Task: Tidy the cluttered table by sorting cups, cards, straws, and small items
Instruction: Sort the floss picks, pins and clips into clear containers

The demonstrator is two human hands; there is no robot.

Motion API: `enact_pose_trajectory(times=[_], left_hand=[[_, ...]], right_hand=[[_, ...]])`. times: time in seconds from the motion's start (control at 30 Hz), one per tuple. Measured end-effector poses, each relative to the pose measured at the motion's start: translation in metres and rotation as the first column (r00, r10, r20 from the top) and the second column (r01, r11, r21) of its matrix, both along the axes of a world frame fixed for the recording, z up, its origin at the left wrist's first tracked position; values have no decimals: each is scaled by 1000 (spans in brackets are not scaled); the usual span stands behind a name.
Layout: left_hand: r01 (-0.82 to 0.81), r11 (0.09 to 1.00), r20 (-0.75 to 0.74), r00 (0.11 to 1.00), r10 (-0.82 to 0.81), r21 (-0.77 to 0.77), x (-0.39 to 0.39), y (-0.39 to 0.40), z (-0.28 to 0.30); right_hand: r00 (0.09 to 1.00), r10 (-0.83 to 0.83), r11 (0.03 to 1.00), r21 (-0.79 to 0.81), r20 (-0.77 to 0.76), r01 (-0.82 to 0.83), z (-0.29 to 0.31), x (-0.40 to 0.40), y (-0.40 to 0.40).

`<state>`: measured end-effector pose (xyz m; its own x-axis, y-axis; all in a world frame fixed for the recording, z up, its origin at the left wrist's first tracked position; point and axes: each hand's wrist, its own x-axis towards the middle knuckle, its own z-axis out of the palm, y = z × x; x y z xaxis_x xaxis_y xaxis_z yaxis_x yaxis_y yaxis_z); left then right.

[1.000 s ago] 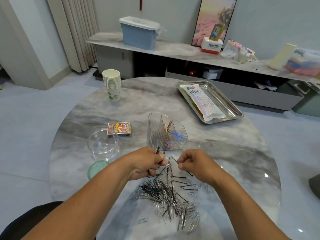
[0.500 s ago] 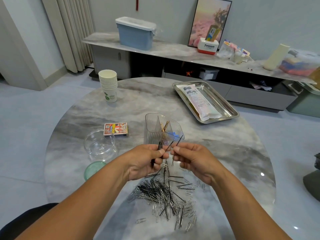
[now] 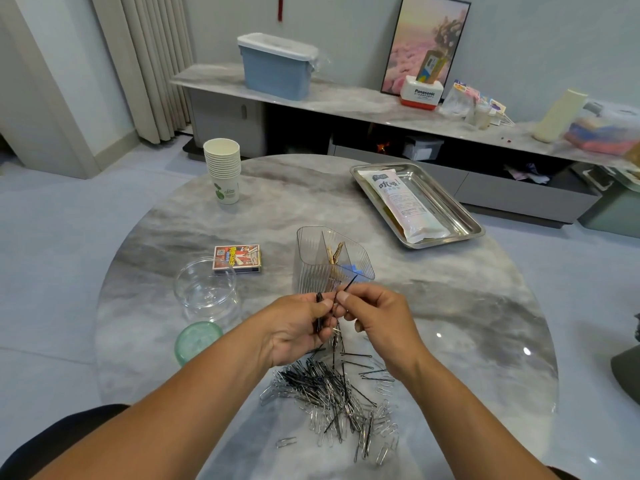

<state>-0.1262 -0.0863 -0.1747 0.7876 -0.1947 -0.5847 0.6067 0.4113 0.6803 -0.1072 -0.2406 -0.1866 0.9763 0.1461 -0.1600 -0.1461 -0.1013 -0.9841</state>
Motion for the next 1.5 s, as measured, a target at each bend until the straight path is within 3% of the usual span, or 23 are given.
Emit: enact_pose_trajectory(times=[0.43,0.53,0.67,0.87,1.07,1.2,1.3,1.37,1.43,1.5], left_hand=[[-145,989,184,973,137,29,27,7,42],[-158,987,165,973,162,-36,41,19,60],[-14,981,100,994,34,-191,53,46,68],[-80,938,-18,997,78,-336,59,58,70],[-56,975,8,998,59,-217,53,54,75],[16,984,157,987,-45,179,47,52,70],[65,842,212,954,-210,536,37,46,59],[145,719,171,922,-348,679,34,41,48],[240,519,76,853,-516,820,30,33,37],[276,229,-68,764,-642,933,24,24,22]], right_hand=[[974,-66,995,-54,219,80,26,25,31],[972,-89,990,-90,217,111,30,49,45],[983,-94,982,-147,158,117,26,71,56],[981,49,895,-445,189,41,28,79,60],[972,115,842,-540,207,15,33,74,53],[953,-26,873,-458,302,169,32,56,27],[964,-60,806,-558,259,200,22,39,-2],[995,38,749,-662,90,31,8,30,-14],[979,187,658,-729,-85,-189,-8,22,-18],[906,406,494,-805,-119,-327,-23,21,-18]])
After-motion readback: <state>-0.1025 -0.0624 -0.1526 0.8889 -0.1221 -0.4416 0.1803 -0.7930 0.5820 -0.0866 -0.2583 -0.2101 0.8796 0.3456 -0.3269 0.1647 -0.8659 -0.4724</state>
